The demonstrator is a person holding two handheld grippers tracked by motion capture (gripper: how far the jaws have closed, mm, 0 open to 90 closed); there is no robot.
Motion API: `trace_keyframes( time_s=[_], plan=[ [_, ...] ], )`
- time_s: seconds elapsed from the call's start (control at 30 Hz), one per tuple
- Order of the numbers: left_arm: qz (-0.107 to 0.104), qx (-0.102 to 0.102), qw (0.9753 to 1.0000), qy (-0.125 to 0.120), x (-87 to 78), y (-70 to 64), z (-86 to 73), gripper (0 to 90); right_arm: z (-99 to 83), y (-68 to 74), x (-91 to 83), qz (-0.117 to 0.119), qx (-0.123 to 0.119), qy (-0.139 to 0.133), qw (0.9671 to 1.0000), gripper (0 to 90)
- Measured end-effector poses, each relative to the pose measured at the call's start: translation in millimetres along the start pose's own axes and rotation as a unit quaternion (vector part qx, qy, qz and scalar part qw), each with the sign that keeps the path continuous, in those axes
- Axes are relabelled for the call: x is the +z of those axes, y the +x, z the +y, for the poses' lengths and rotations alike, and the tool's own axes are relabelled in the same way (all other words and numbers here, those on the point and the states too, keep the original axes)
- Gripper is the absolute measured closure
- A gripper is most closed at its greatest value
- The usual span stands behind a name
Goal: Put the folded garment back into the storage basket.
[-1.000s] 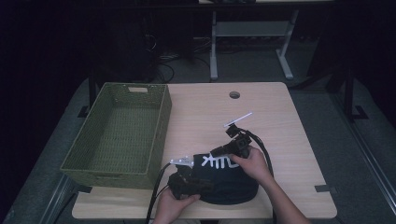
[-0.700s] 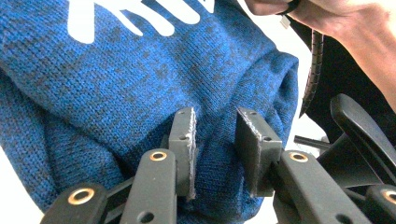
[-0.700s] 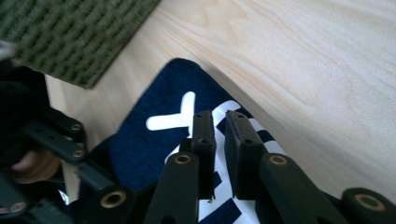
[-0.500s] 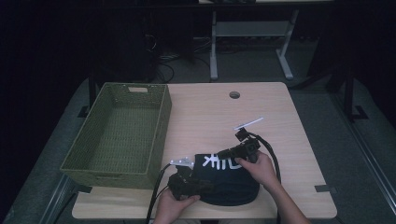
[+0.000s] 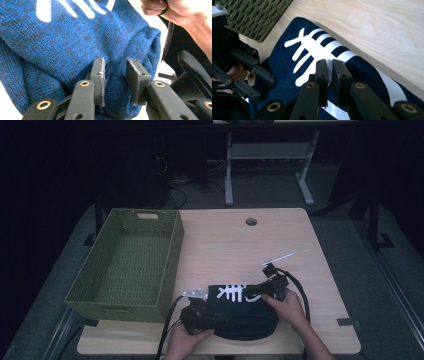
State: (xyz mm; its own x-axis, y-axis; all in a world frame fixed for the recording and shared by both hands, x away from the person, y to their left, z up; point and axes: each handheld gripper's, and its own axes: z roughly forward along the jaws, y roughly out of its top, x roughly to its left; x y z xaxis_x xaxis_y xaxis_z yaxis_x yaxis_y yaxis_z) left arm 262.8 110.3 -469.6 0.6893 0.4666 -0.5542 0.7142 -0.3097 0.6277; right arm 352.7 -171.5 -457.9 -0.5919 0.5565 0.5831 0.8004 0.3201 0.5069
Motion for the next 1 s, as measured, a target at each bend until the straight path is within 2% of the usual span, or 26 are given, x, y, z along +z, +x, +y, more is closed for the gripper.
trace_keyframes(
  time_s=[0.13, 0.27, 0.4, 0.57, 0.63, 0.77, 0.83, 1.0],
  plan=[
    [-0.005, 0.000, 1.0000, -0.005, -2.9, -0.8, 1.5, 67.9, -1.2, 5.4, -6.1, 0.004, -0.009, -0.012, 0.9999, 80.2],
    [-0.003, 0.003, 0.9999, -0.016, -10.7, -4.6, 5.7, 67.3, -7.4, 15.2, -15.8, 0.020, -0.013, -0.028, 0.9993, 80.2],
    [0.001, 0.008, 0.9996, -0.027, -19.8, -7.8, 8.1, 67.2, -21.9, 23.9, -22.2, 0.018, -0.025, -0.026, 0.9992, 79.4],
    [0.010, 0.009, 0.9998, -0.018, -21.1, -6.5, 3.7, 67.3, -43.3, 31.3, -28.2, 0.027, -0.024, -0.018, 0.9992, 78.2],
    [0.011, 0.004, 0.9999, -0.012, -19.2, -4.1, 0.2, 67.2, -53.3, 31.2, -29.1, 0.037, -0.022, -0.015, 0.9990, 78.0],
    [0.017, -0.002, 0.9998, 0.003, -12.7, 1.0, -3.9, 66.7, -70.8, 27.3, -28.7, 0.033, -0.014, -0.001, 0.9994, 78.1],
    [0.020, -0.002, 0.9998, 0.004, -9.8, 1.6, -3.8, 66.9, -75.2, 22.8, -27.7, 0.025, -0.010, 0.004, 0.9996, 79.4],
    [0.028, 0.003, 0.9996, 0.009, -6.6, 0.6, -2.2, 67.4, -78.1, 12.7, -24.9, 0.029, -0.003, 0.005, 0.9996, 83.4]
  ],
)
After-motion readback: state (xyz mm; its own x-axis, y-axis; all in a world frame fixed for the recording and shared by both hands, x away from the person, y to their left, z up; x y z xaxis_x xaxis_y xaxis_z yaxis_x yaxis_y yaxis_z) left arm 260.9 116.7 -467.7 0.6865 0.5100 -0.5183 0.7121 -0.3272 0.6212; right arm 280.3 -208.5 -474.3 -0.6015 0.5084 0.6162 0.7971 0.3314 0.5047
